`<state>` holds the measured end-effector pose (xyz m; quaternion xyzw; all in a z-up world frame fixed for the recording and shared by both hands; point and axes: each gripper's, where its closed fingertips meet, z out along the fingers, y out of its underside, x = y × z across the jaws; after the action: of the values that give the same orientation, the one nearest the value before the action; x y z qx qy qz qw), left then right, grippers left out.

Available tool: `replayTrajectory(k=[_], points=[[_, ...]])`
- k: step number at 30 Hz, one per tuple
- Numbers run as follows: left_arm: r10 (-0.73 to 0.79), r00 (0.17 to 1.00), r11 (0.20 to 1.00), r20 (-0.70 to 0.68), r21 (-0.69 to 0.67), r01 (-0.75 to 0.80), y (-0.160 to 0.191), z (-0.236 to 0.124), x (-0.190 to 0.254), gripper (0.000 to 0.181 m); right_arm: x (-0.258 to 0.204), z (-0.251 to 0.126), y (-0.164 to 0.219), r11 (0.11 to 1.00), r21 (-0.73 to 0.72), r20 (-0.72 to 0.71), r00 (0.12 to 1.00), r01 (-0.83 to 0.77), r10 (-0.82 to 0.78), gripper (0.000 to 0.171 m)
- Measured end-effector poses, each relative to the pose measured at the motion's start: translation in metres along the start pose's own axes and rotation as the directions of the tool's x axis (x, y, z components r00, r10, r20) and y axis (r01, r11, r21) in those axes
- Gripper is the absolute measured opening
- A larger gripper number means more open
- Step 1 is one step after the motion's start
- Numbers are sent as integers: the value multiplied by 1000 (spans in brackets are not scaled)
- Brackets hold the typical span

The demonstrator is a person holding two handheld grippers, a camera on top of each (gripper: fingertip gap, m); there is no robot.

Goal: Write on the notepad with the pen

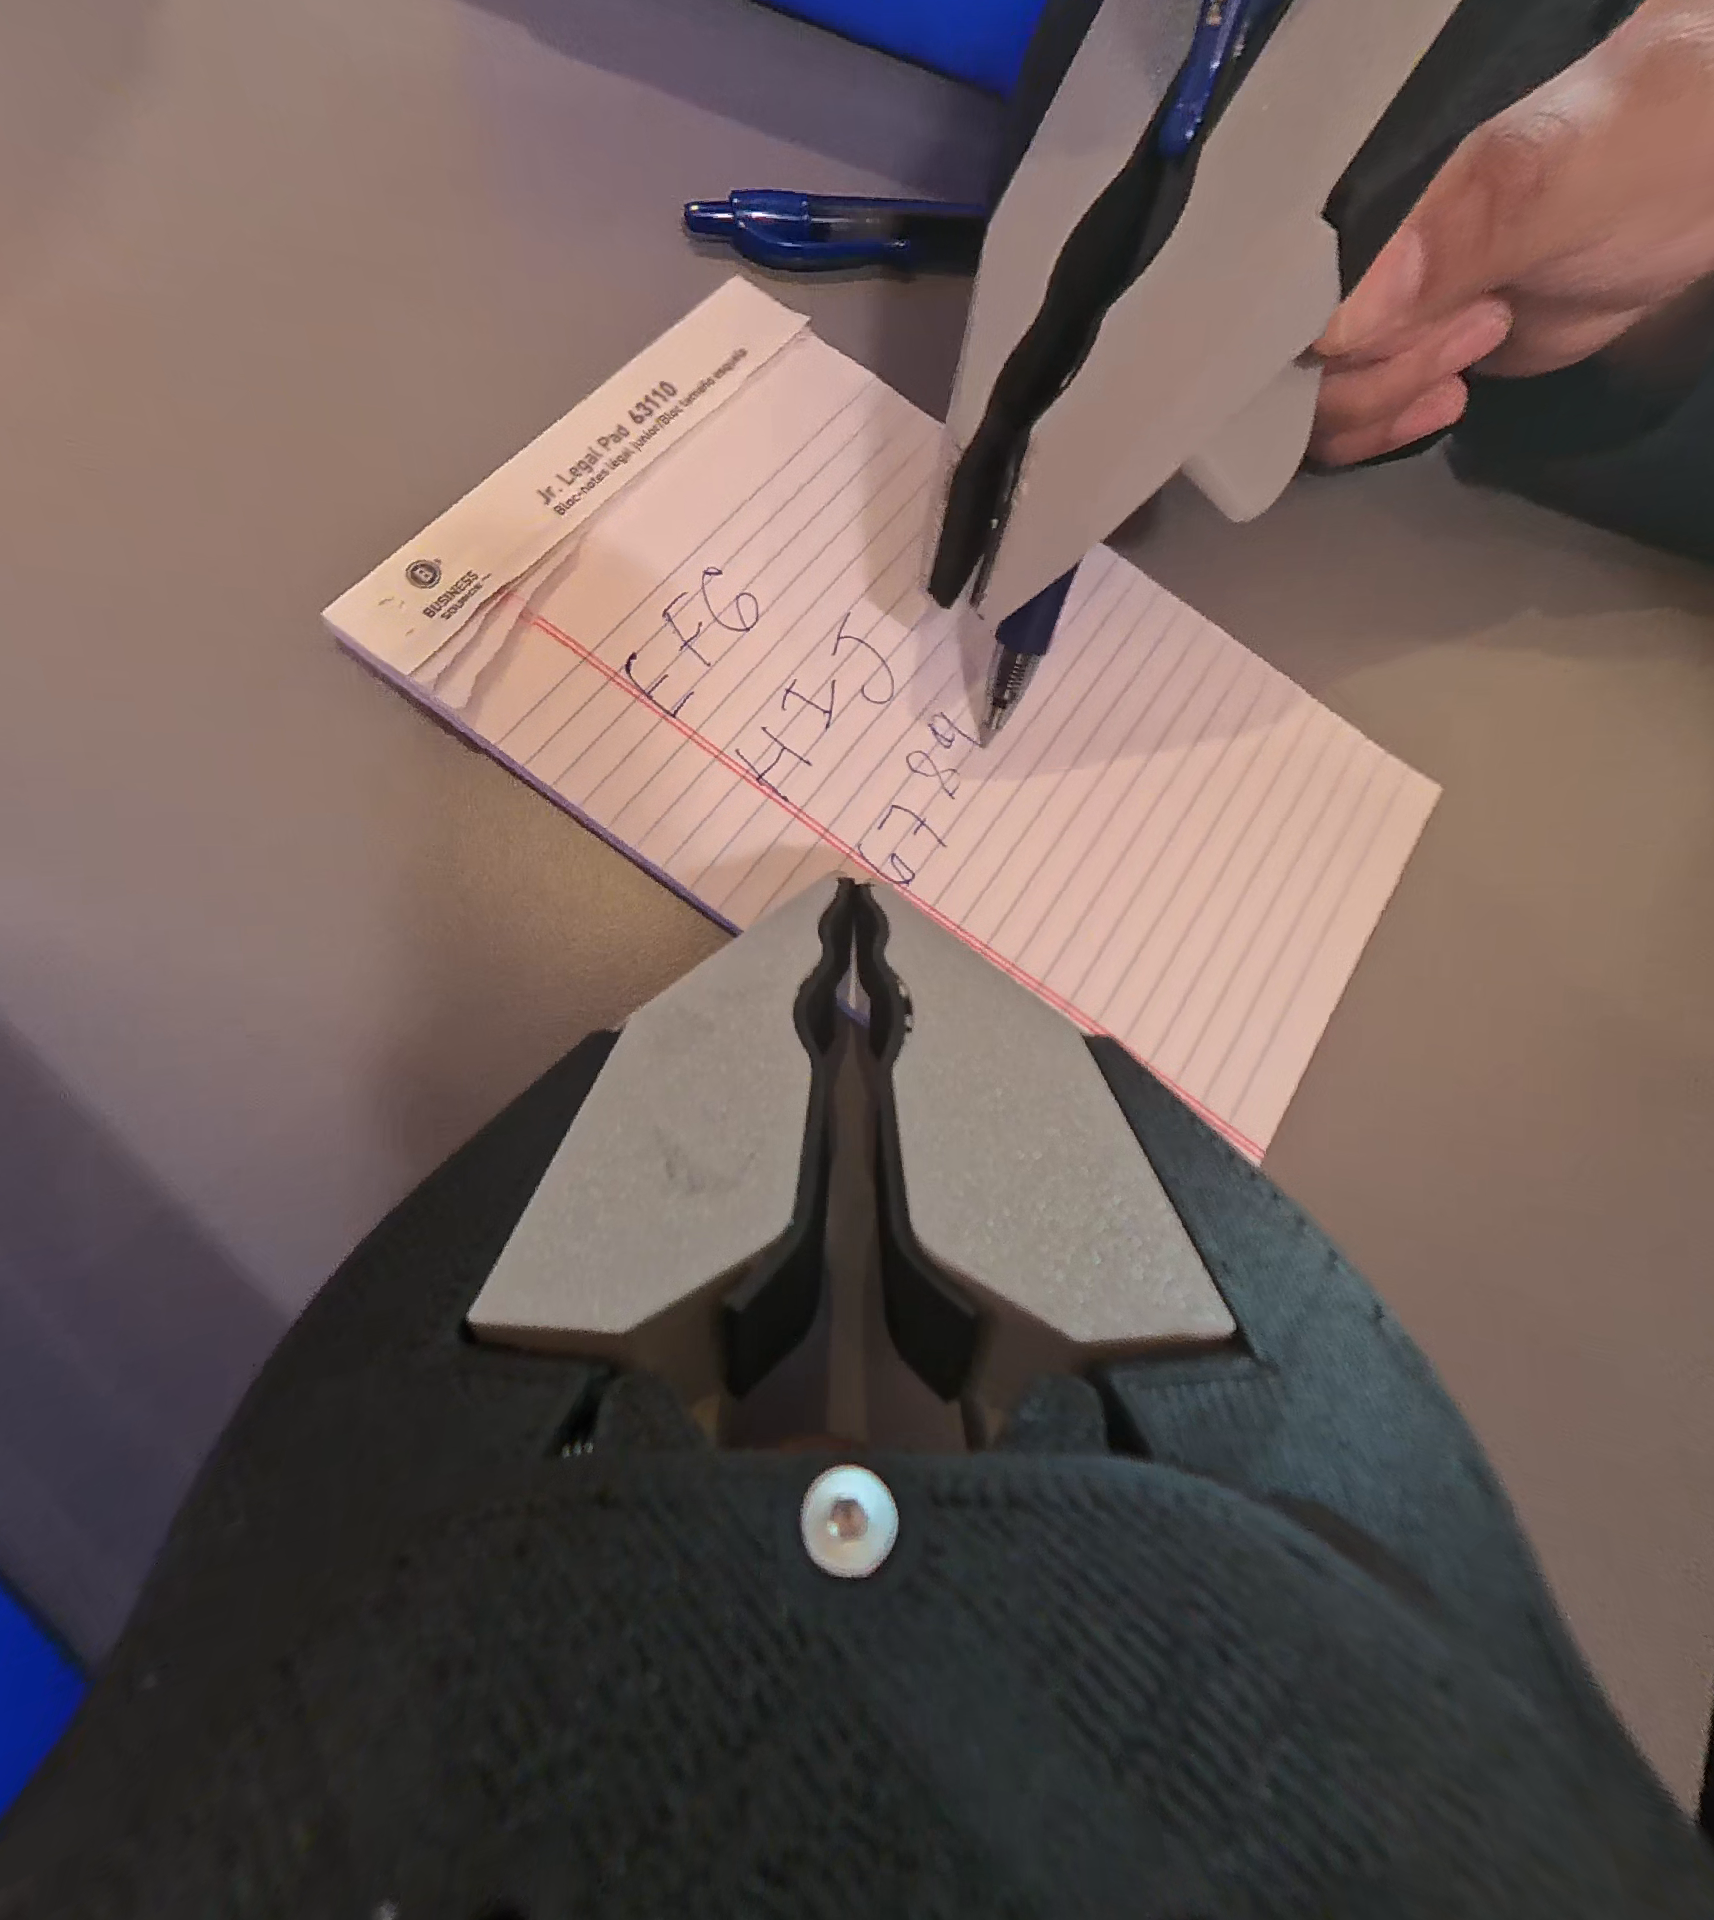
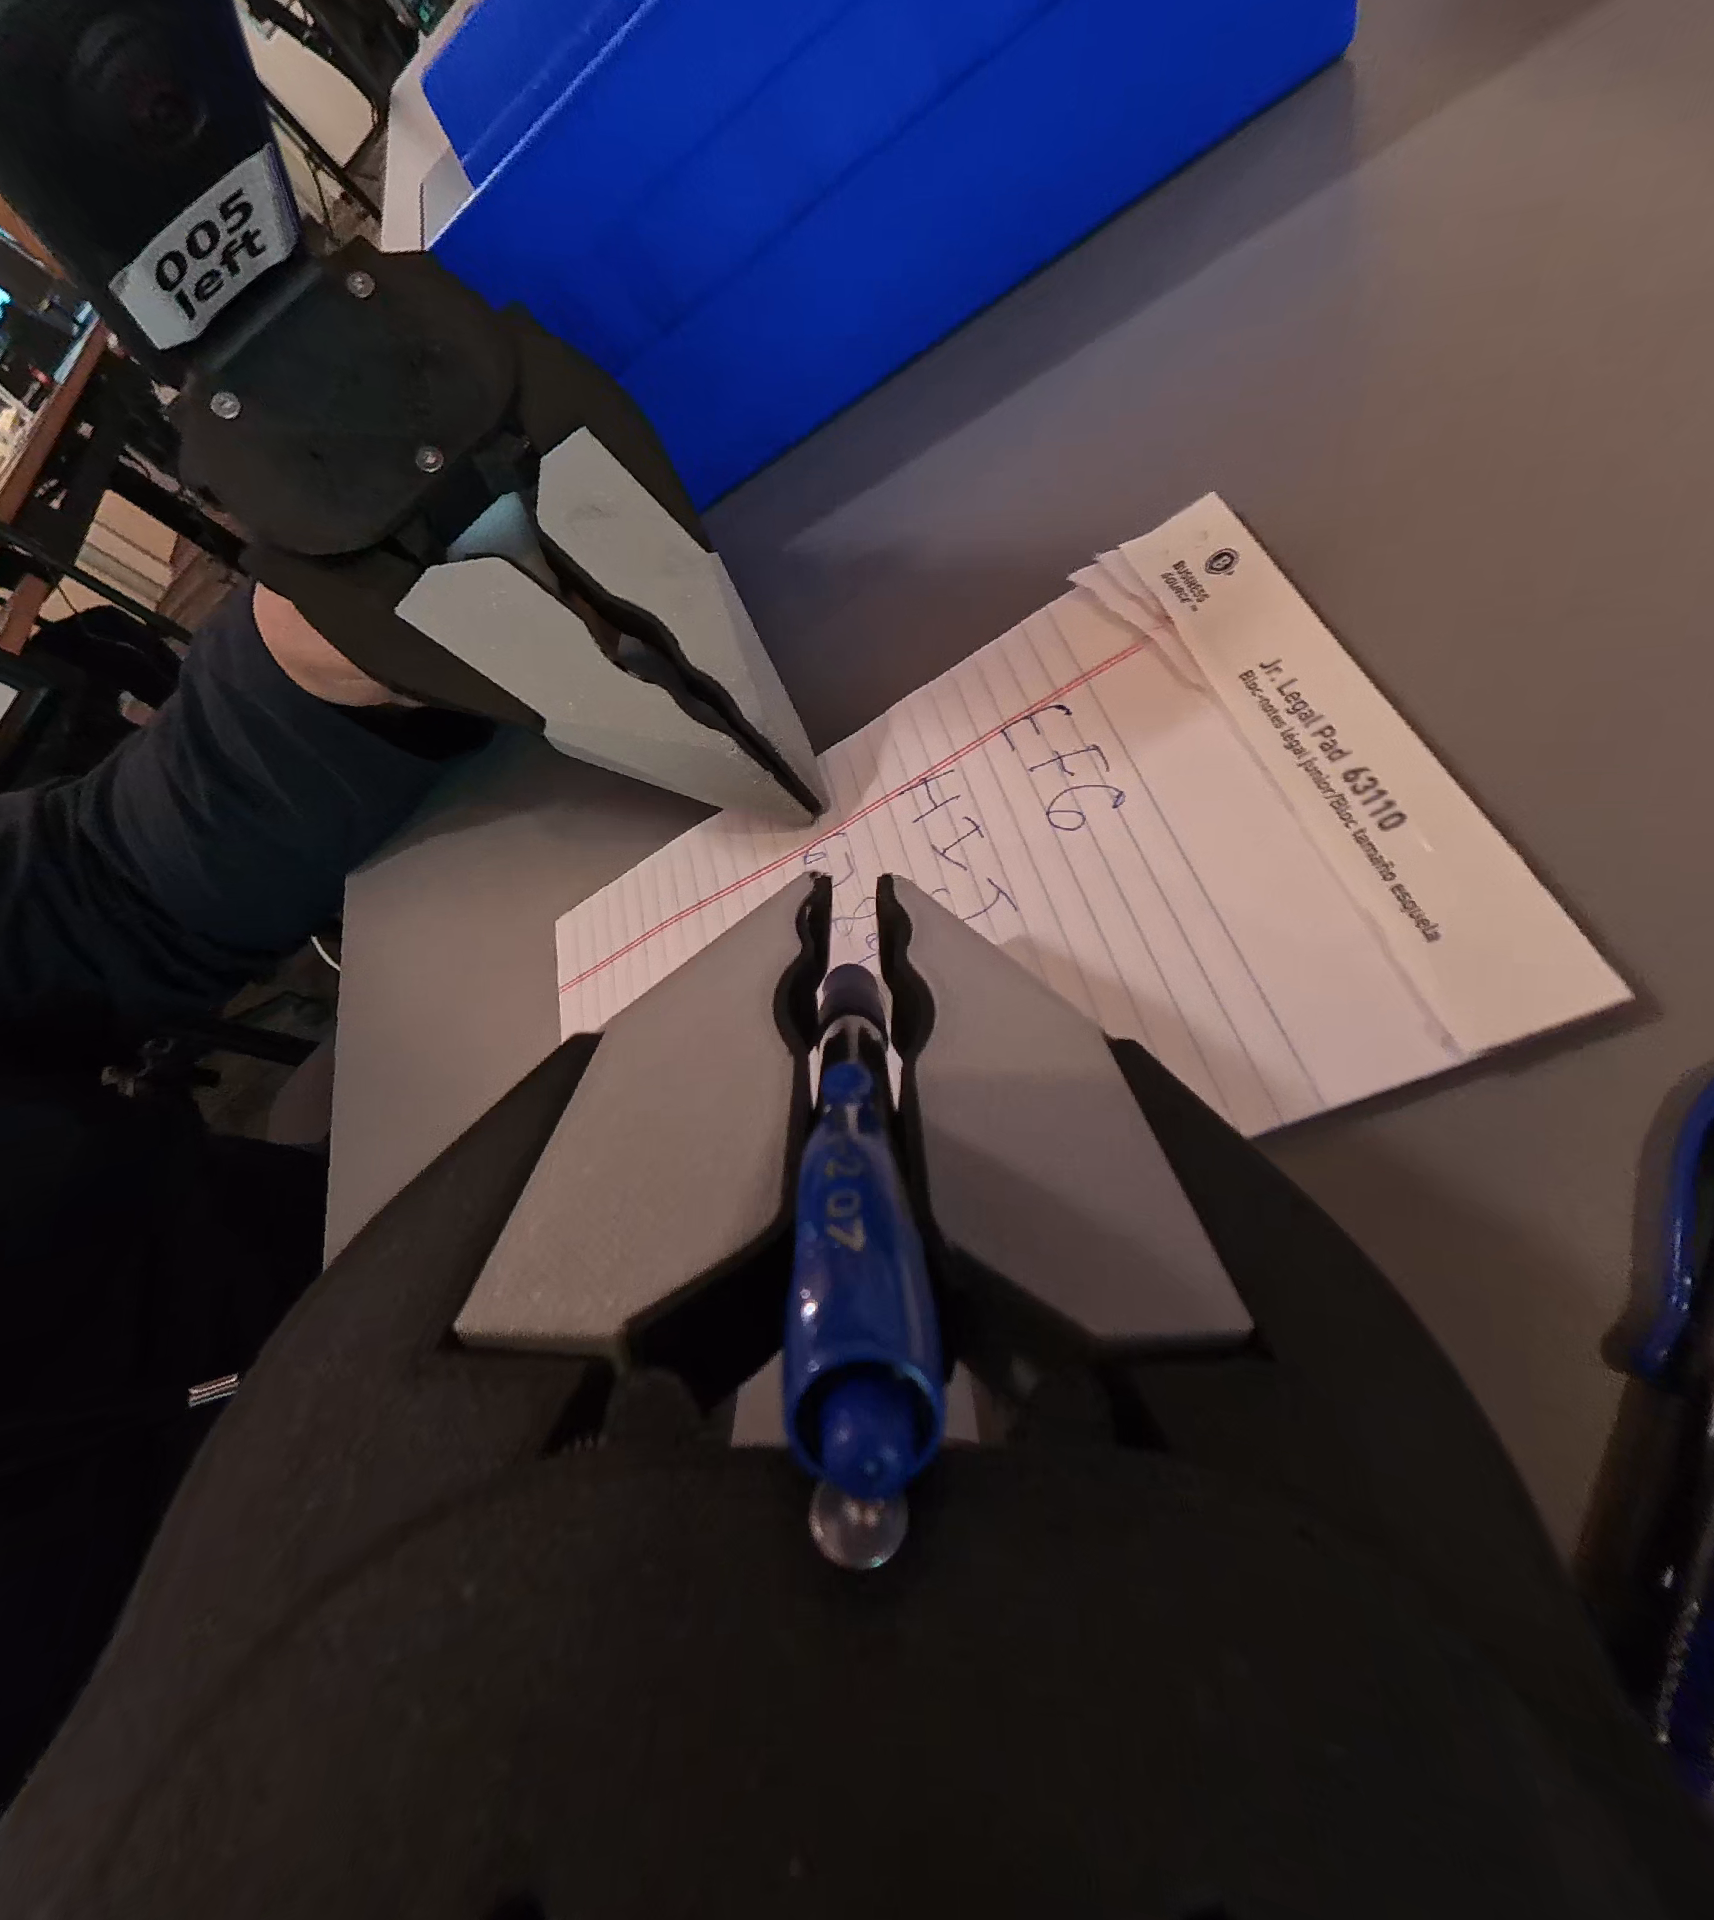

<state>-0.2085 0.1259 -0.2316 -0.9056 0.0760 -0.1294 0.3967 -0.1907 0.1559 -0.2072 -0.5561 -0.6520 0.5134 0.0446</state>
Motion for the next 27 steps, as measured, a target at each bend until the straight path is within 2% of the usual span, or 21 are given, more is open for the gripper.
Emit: replayTrajectory(k=[6,12,16,22,27], points=[[4,1000,1000,2,-1,-4,0,-1,1,0,-3,1,1,1000,-7,10,1000,2,-2,6],[22,1000,1000,4,-7,-22,0,1,0,0,-1,-7,-9,999,51,2,1000,-10,10,6],[46,996,998,-78,47,-42,-8,-2,14,0,3,-15,-13,996,93,-29,1000,-1,4,6],[128,986,991,-105,-17,-131,3,5,29,0,1,-13,-6,998,58,-50,998,26,-23,6],[109,988,994,-113,-19,-112,3,6,28,0,2,-10,-3,999,35,-77,996,40,-37,6]])
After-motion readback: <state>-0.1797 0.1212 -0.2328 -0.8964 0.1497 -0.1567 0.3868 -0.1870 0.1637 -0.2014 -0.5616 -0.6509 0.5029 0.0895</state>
